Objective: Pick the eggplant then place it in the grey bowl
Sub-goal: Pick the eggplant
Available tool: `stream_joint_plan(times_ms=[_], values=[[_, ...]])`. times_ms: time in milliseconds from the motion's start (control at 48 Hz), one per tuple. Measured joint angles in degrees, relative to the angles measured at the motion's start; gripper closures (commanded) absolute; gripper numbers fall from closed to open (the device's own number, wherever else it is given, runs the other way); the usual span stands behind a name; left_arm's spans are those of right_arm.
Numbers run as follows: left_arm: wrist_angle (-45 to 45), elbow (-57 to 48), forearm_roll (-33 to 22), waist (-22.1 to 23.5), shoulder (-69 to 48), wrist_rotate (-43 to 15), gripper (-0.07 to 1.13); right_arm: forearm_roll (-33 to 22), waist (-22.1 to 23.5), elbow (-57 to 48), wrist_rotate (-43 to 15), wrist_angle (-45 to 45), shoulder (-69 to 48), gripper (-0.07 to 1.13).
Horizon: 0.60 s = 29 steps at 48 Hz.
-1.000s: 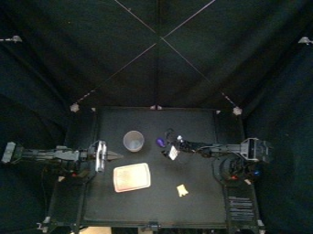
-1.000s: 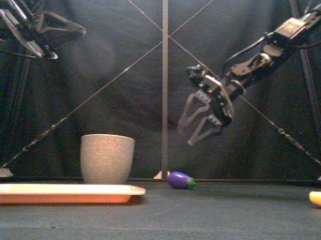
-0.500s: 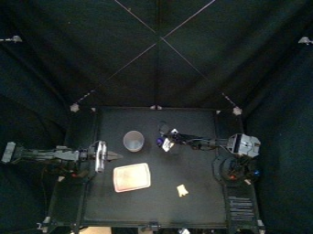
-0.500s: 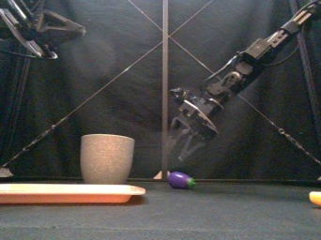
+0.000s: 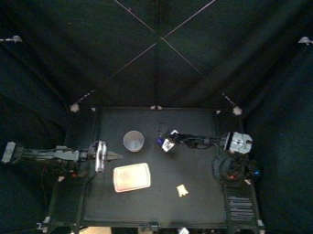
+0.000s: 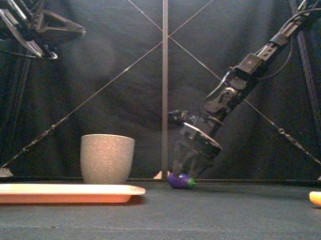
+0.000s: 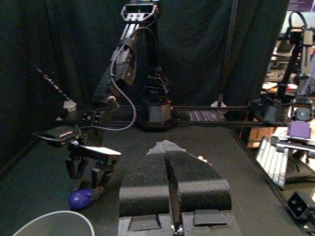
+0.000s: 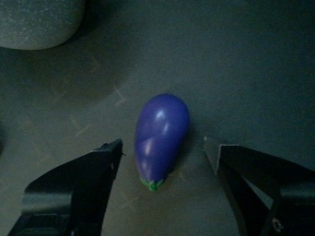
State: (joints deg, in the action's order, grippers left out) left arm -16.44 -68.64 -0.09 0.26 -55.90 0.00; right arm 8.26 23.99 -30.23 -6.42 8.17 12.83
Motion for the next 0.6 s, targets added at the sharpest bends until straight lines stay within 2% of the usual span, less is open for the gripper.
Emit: stream_joint_plan(times_ms=[396,500,604], values=[[0.0,0.0,0.0,0.0,0.0,0.09,1.08,0.0,-0.09,1.76,-0.09,0.0,2.72,0.07],[0.0,0.0,0.0,0.0,0.0,0.0,1.08,-0.09,-0.09,1.85,0.18,-0.09,2.9,0.17],[0.0,0.0,0.0,0.0,0.0,0.0,1.08,0.0,-0.18,1.85,-0.09,-0.09,2.99,0.37]])
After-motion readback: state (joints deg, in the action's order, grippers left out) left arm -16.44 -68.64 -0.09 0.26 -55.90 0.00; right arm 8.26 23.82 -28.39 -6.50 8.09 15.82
